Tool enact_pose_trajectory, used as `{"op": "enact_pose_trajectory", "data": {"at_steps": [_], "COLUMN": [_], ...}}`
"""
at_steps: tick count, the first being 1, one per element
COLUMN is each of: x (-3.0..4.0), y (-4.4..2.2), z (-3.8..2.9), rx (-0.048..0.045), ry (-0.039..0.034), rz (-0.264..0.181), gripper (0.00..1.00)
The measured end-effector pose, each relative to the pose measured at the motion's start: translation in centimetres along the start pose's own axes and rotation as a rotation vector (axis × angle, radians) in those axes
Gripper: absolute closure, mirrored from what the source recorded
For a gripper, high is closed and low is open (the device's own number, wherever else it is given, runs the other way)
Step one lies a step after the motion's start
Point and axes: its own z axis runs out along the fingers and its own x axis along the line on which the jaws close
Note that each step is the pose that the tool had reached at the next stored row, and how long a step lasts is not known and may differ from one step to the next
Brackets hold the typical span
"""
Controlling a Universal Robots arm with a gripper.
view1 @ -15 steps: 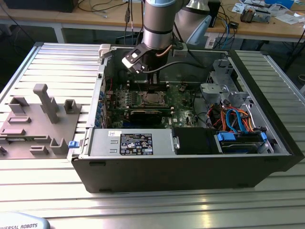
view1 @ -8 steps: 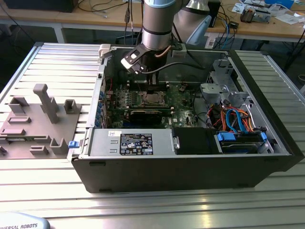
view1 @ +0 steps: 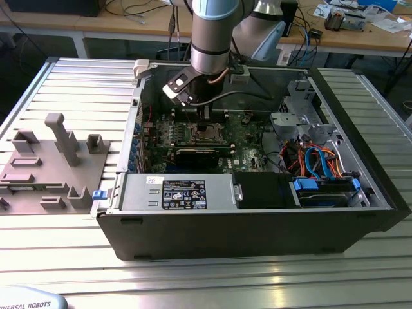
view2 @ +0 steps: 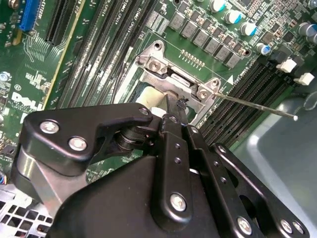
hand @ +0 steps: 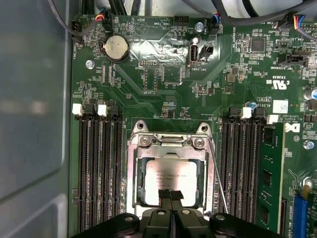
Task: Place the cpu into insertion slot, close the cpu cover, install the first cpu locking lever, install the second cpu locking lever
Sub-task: 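Close the cpu cover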
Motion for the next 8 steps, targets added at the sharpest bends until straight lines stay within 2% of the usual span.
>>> {"op": "enact_pose_trajectory", "data": {"at_steps": [1,2,3,4,8], "x": [0.00,0.00,0.00,-0.05,-0.05], "y": [-0.05,-0.15,-0.08,1.59,1.57], "z": [0.09,0.61,0.76,-0.24,-1.81], "rx": [0.0000,0.0002,0.0004,0.0035,0.0035], "ry": [0.0001,-0.0004,-0.0001,0.0000,-0.0001], "rz": [0.000,0.000,0.000,0.000,0.000], "gripper": [0.89,0.89,0.89,0.89,0.89]}}
